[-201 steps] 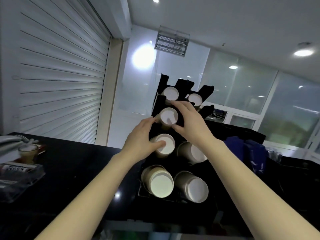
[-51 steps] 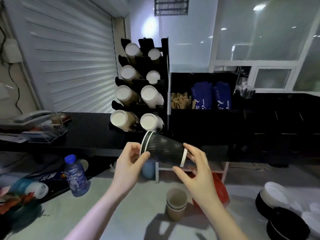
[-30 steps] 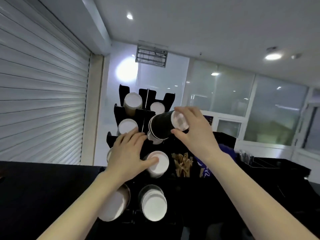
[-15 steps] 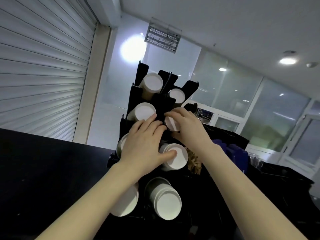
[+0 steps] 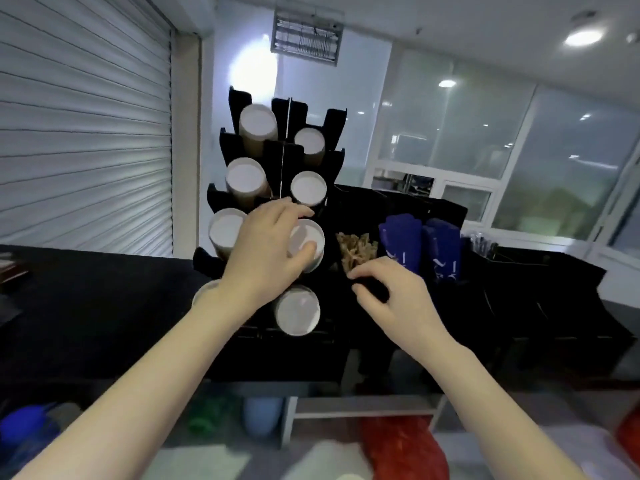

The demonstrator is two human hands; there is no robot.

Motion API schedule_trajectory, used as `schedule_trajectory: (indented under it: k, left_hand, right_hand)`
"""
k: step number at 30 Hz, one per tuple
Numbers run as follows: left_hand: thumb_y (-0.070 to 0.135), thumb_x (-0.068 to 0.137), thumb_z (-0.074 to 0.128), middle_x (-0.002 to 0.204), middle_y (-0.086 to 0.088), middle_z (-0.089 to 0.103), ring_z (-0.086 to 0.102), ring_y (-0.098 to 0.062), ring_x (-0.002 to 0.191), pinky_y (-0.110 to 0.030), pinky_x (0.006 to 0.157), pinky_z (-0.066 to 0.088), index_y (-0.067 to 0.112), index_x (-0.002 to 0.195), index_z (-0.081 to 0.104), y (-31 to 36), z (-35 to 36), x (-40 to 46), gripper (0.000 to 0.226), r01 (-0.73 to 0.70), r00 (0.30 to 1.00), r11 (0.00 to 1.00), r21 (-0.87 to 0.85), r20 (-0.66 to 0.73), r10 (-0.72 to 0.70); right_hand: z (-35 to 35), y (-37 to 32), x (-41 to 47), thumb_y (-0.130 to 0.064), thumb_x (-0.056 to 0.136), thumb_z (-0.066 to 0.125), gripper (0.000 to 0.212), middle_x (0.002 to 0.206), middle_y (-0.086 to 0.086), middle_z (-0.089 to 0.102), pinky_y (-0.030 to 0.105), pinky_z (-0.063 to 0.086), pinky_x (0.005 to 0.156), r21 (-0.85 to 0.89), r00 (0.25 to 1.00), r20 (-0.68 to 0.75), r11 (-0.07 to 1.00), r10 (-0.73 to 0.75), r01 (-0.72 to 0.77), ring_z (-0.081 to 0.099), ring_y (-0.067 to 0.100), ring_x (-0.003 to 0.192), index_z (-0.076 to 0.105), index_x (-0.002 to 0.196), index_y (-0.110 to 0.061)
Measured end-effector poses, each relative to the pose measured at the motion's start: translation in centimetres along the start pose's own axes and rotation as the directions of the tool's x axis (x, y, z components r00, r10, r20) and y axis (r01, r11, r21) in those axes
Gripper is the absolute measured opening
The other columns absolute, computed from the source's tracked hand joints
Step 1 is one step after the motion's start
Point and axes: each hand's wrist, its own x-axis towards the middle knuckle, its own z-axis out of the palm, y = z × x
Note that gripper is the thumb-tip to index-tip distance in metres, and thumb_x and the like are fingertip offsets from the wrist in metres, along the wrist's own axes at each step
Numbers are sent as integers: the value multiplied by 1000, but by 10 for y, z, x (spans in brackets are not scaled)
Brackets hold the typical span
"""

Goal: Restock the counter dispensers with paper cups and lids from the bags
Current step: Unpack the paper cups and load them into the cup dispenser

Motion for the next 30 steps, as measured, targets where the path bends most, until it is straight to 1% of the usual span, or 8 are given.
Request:
schedule_trajectory:
  k: [3, 6, 11, 14, 16, 20, 26, 30]
  left_hand:
    - [18, 89, 61, 100, 5, 62, 59, -13, 95, -26, 82, 45, 16, 103, 63, 39, 11, -64, 14, -14, 1000, 979, -205, -27, 9]
    - [22, 90, 56, 88, 11, 57, 58, -4, 81, -25, 69, 48, 20, 96, 61, 69, 42, -144, 8, 43, 991, 970, -239, 132, -11]
    - [34, 84, 55, 102, 7, 59, 58, -17, 95, -32, 81, 46, 25, 106, 60, 90, 111, -266, 24, 166, 839, 983, -80, 535, -99]
    - [38, 74, 55, 105, 3, 65, 60, -22, 96, -32, 83, 46, 21, 102, 67, 101, 135, -309, 35, 189, 756, 981, 34, 633, -167]
    - [36, 71, 54, 97, 1, 66, 61, -24, 90, -32, 77, 47, 19, 93, 67, 110, 142, -324, 31, 199, 750, 976, 85, 628, -208]
    - [13, 66, 69, 85, 1, 61, 58, -24, 83, -32, 71, 45, 17, 82, 62, 120, 141, -339, 19, 308, 781, 948, 83, 547, -302]
    - [14, 87, 71, 92, 15, 62, 60, -5, 87, -19, 77, 46, 28, 97, 57, 130, 108, -321, 22, 570, 777, 818, -77, 373, -507]
    - [13, 90, 67, 90, 17, 66, 65, -5, 85, -17, 73, 49, 30, 97, 56, 141, 82, -285, 22, 644, 763, 737, -203, 231, -603]
  right_hand:
    - [15, 18, -70, -17, 87, 65, 16, 98, -15, 64, 14, 43, 88, 73, 988, 137, 994, 66, -77, 58, -2, 97, 69, 101, -25]
    - [35, 41, -141, -19, 88, 65, 19, 99, -20, 61, 5, 39, 85, 85, 942, 284, 974, 177, -209, 55, -8, 96, 68, 104, -28]
    - [61, 78, -239, -12, 81, 66, 27, 108, -4, 65, 13, 39, 87, 53, 853, 402, 922, 333, -385, 59, 10, 101, 69, 108, -19]
    - [74, 86, -277, -10, 81, 69, 36, 113, 0, 63, 24, 46, 92, 130, 797, 464, 860, 387, -493, 60, 14, 103, 66, 116, -17]
    - [80, 88, -294, -11, 82, 68, 43, 115, -5, 60, 26, 48, 94, 174, 755, 519, 815, 400, -552, 59, 13, 105, 61, 124, -18]
    - [82, 87, -314, -14, 83, 66, 51, 117, -16, 52, 4, 39, 88, 239, 719, 583, 766, 379, -597, 54, 3, 110, 53, 131, -25]
    - [76, 84, -318, -42, 80, 71, 61, 133, -27, 39, 34, 53, 92, 311, 747, 553, 741, 368, -595, 48, 4, 117, 38, 129, -59]
    - [57, 73, -288, -24, 79, 77, 62, 124, -21, 49, 32, 47, 100, 483, 847, 369, 699, 383, -527, 48, -2, 117, 48, 131, -43]
